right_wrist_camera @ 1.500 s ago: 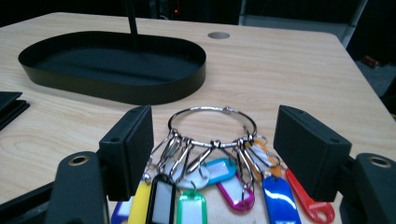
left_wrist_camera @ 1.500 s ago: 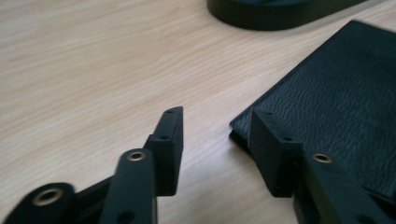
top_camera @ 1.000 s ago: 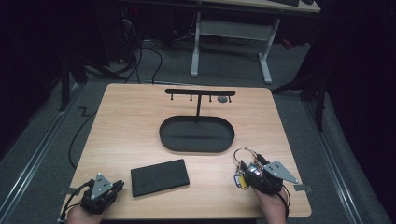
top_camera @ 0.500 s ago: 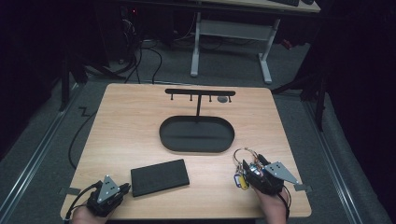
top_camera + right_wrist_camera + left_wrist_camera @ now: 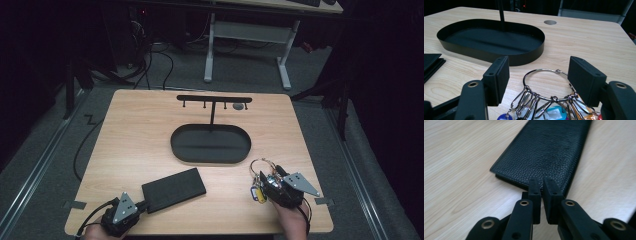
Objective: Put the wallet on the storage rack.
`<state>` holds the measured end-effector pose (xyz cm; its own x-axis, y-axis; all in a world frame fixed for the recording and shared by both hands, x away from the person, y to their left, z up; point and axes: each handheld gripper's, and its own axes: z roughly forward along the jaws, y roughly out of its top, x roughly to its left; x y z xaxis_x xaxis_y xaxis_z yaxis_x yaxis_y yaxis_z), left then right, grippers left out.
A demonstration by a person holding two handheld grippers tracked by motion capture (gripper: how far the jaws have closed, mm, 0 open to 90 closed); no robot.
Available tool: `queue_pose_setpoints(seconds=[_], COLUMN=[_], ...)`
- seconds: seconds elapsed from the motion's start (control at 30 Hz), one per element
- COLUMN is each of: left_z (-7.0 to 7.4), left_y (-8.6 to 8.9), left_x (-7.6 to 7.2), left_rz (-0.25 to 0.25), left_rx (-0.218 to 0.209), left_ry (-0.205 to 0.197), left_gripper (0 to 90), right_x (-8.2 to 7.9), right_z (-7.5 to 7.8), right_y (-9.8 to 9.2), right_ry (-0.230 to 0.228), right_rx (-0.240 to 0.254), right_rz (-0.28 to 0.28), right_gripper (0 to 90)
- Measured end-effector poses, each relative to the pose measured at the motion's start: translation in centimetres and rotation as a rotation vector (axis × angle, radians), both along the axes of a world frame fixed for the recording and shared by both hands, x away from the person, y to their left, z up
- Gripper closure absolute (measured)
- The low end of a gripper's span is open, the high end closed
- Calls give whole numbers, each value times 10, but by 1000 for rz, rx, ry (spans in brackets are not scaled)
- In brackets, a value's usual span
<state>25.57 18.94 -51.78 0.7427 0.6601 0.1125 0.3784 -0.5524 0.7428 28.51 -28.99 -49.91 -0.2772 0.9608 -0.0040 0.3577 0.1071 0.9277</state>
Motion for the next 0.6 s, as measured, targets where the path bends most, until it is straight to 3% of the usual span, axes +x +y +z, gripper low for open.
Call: queue_pose_setpoints(seconds=[0.3, 0.47, 0.6], left_z=[1, 7, 14], left_y=[-20, -10, -3], left_x=[-4, -4, -2], left_rz=[-71, -32, -1], left_rx=[-15, -47, -62], left_ry=[1, -11, -49], left_gripper=[812, 694, 605], right_x=[-2, -4, -6], right_z=[-2, -2, -3], right_y=[-3, -5, -8], right_ry=[7, 11, 18], right_rx=[13, 12, 7], right_rz=[-11, -16, -15], right_gripper=[339, 340, 341])
